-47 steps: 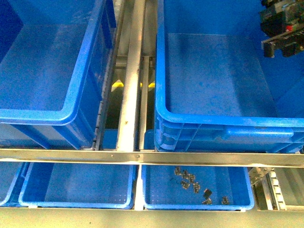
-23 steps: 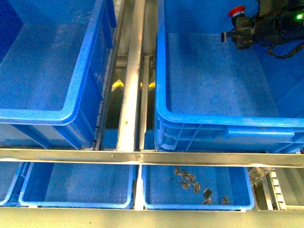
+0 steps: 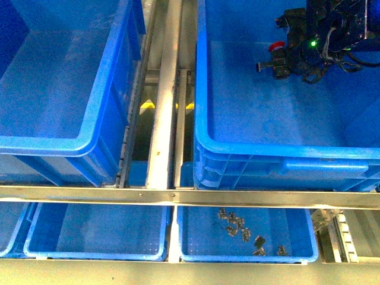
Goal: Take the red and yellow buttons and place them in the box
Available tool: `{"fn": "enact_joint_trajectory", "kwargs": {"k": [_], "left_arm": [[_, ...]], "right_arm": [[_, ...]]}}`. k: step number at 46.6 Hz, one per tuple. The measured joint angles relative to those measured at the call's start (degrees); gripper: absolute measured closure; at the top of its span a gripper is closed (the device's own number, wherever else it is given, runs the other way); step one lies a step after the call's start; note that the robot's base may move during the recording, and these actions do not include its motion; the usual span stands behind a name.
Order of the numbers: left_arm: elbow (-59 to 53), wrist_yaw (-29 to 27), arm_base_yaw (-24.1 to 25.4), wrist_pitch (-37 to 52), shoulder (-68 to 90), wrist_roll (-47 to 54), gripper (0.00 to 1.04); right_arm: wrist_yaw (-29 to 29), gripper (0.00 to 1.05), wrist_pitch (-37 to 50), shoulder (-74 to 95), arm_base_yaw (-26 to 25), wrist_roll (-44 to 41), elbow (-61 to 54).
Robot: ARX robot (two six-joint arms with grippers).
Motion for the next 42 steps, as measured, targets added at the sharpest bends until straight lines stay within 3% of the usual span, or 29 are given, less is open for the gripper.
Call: {"fn": "enact_joint_trajectory", "kwargs": {"k": [8,13,24,35,42], "left_arm": [[0.00,0.00,0.00,-0.02,0.00,0.00,1.02],[0.00,0.00,0.00,-0.02,0.00,0.00,1.02],[0.00,0.00,0.00,0.00,0.00,0.00,1.02],[0.00,0.00,0.00,-0.02,0.00,0.00,1.02],[0.00,0.00,0.00,0.00,0.00,0.00,1.02]], "right_arm": [[-0.74,0.59,-3.10,0.24,-0.04,-0.09,1.90],[-0.50,0.40,-1.09,-0.28,-0.04,-0.11,1.18],[-5.18,0.06,4.76,-8.87,-0.07,-0.13,-11.43],[-10.84,0.06,18.16,-31.26,-0.11,1.25,-36.68],[-13.11,0.06,24.76,-51.30,-0.46,7.69,-58.90]]}}
